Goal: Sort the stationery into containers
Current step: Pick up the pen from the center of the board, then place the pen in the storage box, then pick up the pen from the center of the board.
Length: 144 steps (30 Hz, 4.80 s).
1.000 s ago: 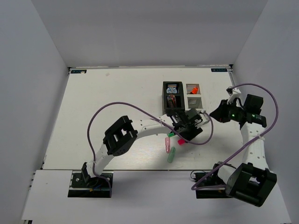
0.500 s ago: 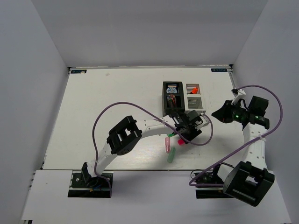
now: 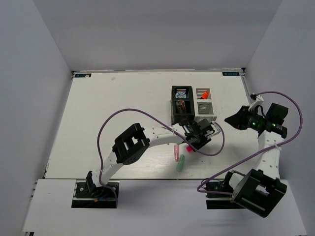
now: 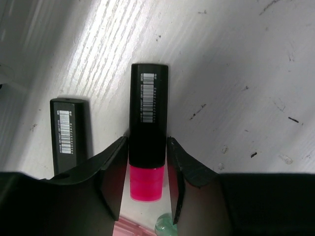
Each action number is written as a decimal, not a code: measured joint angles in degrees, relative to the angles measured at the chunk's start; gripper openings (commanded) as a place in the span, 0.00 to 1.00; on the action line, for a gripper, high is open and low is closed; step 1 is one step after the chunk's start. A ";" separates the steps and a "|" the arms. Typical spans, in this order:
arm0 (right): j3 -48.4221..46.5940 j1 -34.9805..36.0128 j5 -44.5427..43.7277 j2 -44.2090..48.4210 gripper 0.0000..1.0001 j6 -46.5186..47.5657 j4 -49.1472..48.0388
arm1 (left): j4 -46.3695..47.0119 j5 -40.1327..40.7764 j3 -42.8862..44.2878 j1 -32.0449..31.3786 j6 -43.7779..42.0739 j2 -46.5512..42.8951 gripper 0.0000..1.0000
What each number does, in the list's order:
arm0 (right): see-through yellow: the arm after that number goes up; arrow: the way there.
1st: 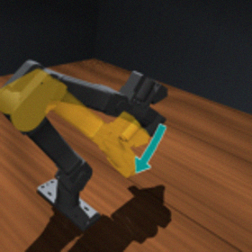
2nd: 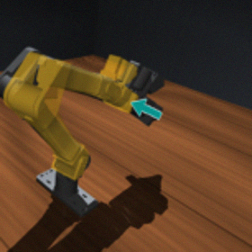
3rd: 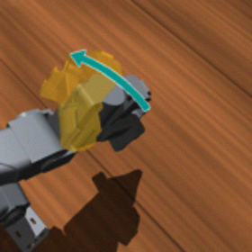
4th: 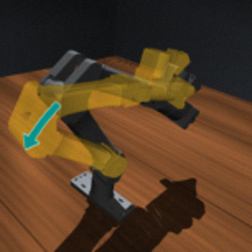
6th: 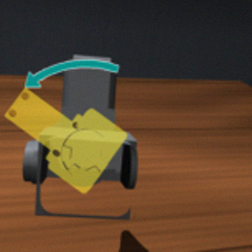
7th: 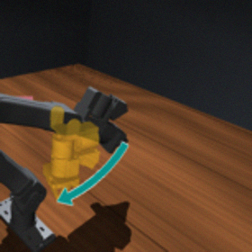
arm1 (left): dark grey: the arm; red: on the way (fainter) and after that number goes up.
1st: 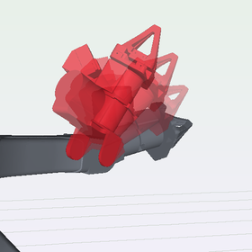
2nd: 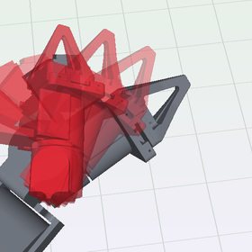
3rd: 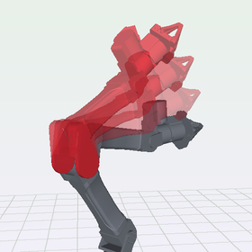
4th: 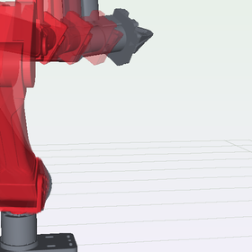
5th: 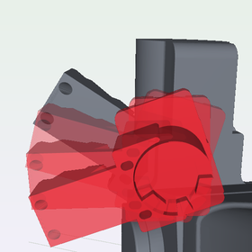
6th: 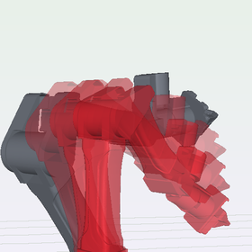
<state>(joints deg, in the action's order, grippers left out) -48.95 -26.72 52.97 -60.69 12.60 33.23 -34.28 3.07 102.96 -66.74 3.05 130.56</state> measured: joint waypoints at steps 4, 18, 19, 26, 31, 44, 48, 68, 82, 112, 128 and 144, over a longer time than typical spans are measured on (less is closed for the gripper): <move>0.00 -1.01 1.44 0.04 0.20 -0.17 0.09 | 0.22 0.85 -1.84 -0.61 0.39 -1.07 0.08; -0.02 -4.07 7.50 1.66 0.31 3.21 3.67 | -7.02 3.19 -5.46 -0.85 2.60 -7.91 0.00; -0.02 -4.26 8.46 1.75 0.11 4.39 4.39 | -7.56 3.54 -4.96 -0.63 2.73 -9.14 0.00; -1.03 -5.16 18.08 1.33 0.15 15.15 14.14 | -6.60 3.98 0.09 4.04 4.39 -20.61 0.00; -3.82 -5.20 22.82 -2.23 0.24 24.92 23.04 | 3.63 1.31 0.35 8.26 6.25 -26.34 0.00; -8.63 -5.20 28.26 -13.99 0.35 64.76 41.16 | 47.21 -11.21 -0.59 17.33 12.85 -11.37 0.00; -8.41 -5.33 28.70 -13.22 0.36 70.97 42.16 | 52.92 -12.09 1.44 19.12 15.37 -3.82 0.00; -6.32 -5.53 29.66 -11.41 0.37 77.85 43.34 | 54.90 -10.62 15.19 21.62 16.87 9.01 0.00; -6.32 -5.95 29.73 -11.58 0.40 77.85 43.34 | 50.38 -11.10 15.74 21.62 15.93 11.13 0.18; -21.40 -4.44 27.39 -18.95 0.33 70.16 44.24 | 37.68 -11.17 16.46 20.90 12.04 4.37 0.35; -44.22 25.42 -9.46 -16.74 0.83 16.09 15.19 | -8.26 2.38 -28.65 26.27 11.93 -60.00 1.00; -19.85 45.88 -4.57 -24.30 0.45 82.66 34.27 | -12.55 -8.22 -63.60 42.60 13.44 -84.89 1.00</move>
<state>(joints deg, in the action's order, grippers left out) -68.79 19.16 48.40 -84.99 95.26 67.51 -46.83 -5.15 39.35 -24.14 16.49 45.67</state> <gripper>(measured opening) 0.438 0.998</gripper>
